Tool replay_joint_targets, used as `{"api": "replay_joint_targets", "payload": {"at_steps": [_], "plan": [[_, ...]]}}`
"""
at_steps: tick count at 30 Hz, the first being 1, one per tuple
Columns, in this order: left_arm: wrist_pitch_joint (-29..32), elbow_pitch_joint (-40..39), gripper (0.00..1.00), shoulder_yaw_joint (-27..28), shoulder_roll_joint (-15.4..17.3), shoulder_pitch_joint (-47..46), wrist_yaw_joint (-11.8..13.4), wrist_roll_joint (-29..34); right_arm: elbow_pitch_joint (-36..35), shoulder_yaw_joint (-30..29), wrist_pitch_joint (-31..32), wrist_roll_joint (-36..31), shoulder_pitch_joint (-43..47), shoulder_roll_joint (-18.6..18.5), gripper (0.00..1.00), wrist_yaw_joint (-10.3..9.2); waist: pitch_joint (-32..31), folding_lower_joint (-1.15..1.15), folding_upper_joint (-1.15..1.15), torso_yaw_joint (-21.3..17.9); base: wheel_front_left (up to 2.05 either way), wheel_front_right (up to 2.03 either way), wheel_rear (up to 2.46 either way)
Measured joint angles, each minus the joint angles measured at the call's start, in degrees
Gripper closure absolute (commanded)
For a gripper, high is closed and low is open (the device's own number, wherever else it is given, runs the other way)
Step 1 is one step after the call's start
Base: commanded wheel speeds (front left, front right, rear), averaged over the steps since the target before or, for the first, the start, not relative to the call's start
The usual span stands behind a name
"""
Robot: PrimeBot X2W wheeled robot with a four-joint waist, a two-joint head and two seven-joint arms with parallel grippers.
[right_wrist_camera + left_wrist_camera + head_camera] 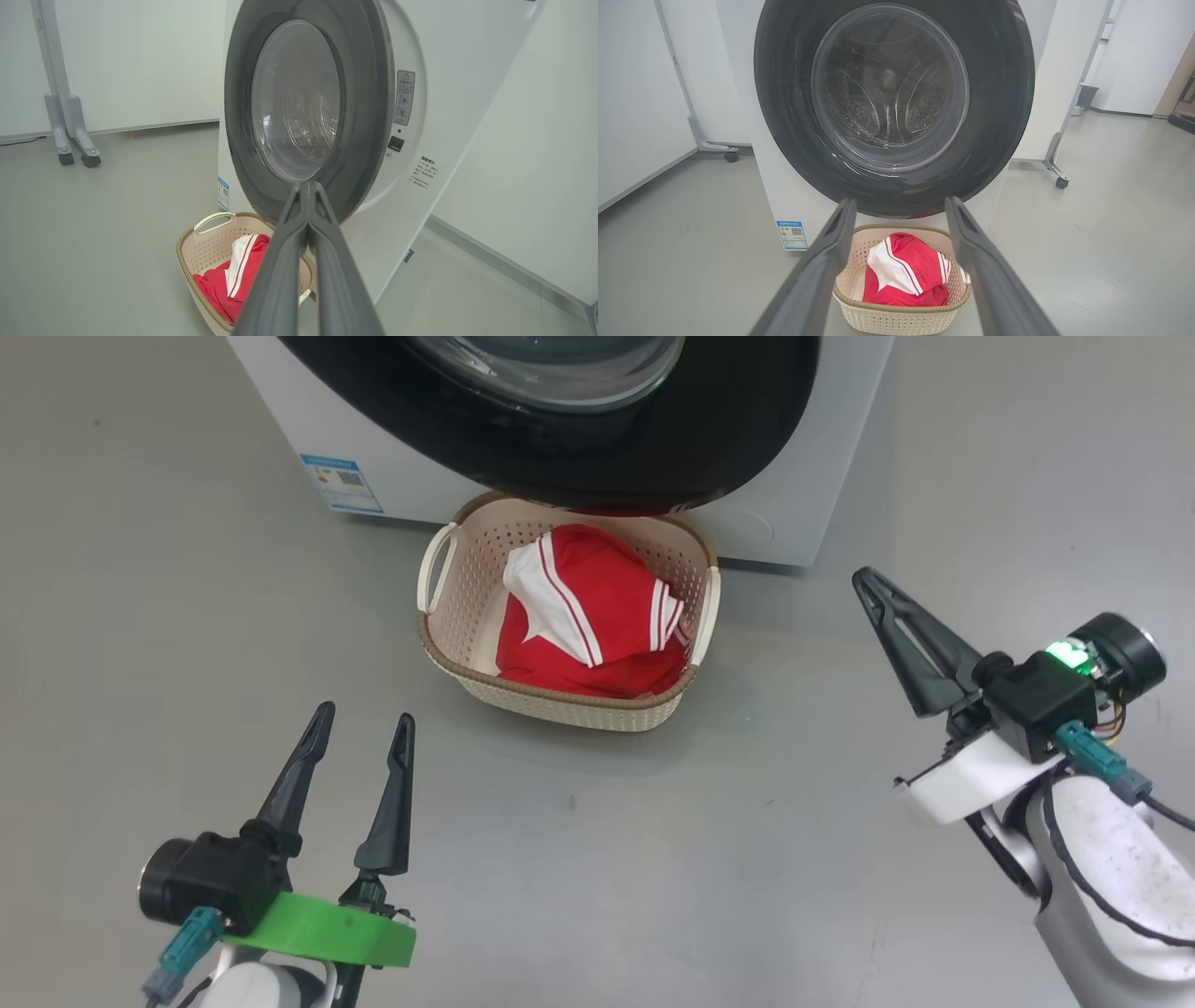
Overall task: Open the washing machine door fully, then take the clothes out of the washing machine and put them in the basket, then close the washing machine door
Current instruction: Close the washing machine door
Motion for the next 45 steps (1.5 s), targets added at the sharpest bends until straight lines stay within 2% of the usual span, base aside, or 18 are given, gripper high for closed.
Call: {"api": "replay_joint_targets", "payload": {"at_steps": [12,31,45], "plan": [[0.0,0.01,0.0,-1.58,-2.63,-3.44,-0.55,0.14,2.67,1.23,3.14,1.34,-9.83,-6.25,1.0,0.0,5.35,0.0,0.0,6.26,0.0,0.0,0.0],[0.01,-0.51,0.0,-2.41,-3.37,-6.14,-0.98,-1.48,6.42,1.4,8.39,6.76,-24.39,-13.77,1.0,0.0,14.01,0.0,0.0,14.81,0.0,0.0,0.0],[0.01,-1.67,0.0,-3.07,-3.53,-7.7,-0.99,-5.1,9.45,1.55,8.81,8.62,-31.89,-15.94,1.0,0.0,18.66,0.0,0.0,17.78,0.0,0.0,0.0]]}}
